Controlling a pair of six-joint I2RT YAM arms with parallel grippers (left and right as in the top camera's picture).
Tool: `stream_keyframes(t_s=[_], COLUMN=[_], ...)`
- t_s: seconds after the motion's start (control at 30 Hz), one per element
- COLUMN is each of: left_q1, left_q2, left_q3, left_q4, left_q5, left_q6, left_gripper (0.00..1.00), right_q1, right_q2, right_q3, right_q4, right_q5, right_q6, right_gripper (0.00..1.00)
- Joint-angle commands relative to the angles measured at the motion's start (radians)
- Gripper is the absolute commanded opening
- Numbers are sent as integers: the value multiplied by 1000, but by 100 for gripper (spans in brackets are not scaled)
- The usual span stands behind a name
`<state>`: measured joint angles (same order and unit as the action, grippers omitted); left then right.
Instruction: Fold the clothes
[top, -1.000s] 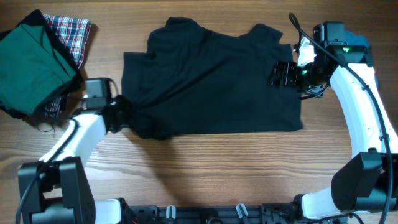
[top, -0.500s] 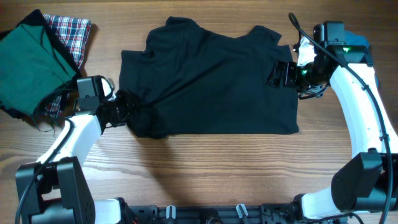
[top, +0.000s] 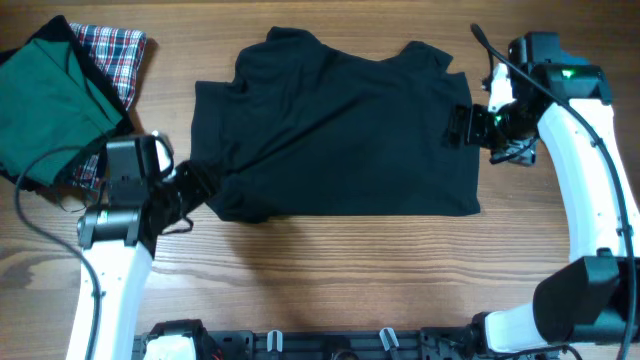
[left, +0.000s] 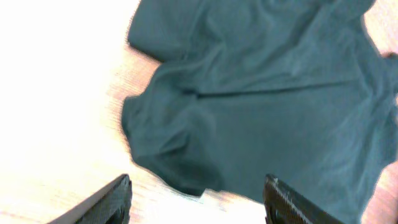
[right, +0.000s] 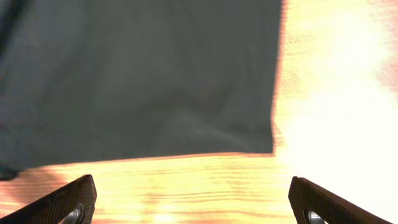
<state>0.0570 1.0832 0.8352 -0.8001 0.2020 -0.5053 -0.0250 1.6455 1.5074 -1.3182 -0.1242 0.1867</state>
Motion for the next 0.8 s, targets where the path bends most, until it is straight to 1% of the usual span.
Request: stream_keyframes(t_s=[0.0,0.07,0.17,0.2,0.23,0.27,0.3,0.37,0.4,0.43,0.47,0.5,0.57,0.63,0.77], left_q1=[-39,-66,-94,-105,-118,-127,-137,-163,-176,-187,-196,-204,-214,-216,-216], left_q2=[-43,-13,70,115,167,199,237,311,349,380,404,430,472,519,563], left_q3=[10,10,10,10,10,10,10,10,10,10,10,10,10,10,10], left_q4=[-100,-141,-143,-137,-129,-124,-119,-104,-87,-68,-50,-28,15,64,110], left_q5=[-133,-151,-151,-151,-151,-151,-150,-150,-147,-147,-148,-148,-148,-148,-167], left_q6=[-77,-80,-80,-80,-80,-80,-82,-87,-87,-87,-87,-87,-87,-87,-87], left_gripper=[67,65,39,21,8,4,4,4,4,4,4,4,4,4,4], right_q1=[-1,8,38,50,61,67,71,72,72,73,73,73,72,72,72], right_q2=[-77,-79,-79,-79,-79,-79,-79,-79,-79,-79,-79,-79,-79,-79,-79], right_q3=[21,6,-58,-93,-124,-148,-165,-202,-224,-245,-269,-291,-326,-385,-461], right_q4=[-33,-36,3,30,51,74,94,140,166,189,217,239,277,348,460], right_q5=[22,-41,-42,-42,-45,-45,-45,-64,-80,-88,-87,-87,-87,-87,-87], right_q6=[74,42,23,23,22,21,18,-2,-4,-3,-2,-1,-1,-1,1], right_gripper=[100,100,100,100,100,99,97,80,59,32,15,9,4,4,4])
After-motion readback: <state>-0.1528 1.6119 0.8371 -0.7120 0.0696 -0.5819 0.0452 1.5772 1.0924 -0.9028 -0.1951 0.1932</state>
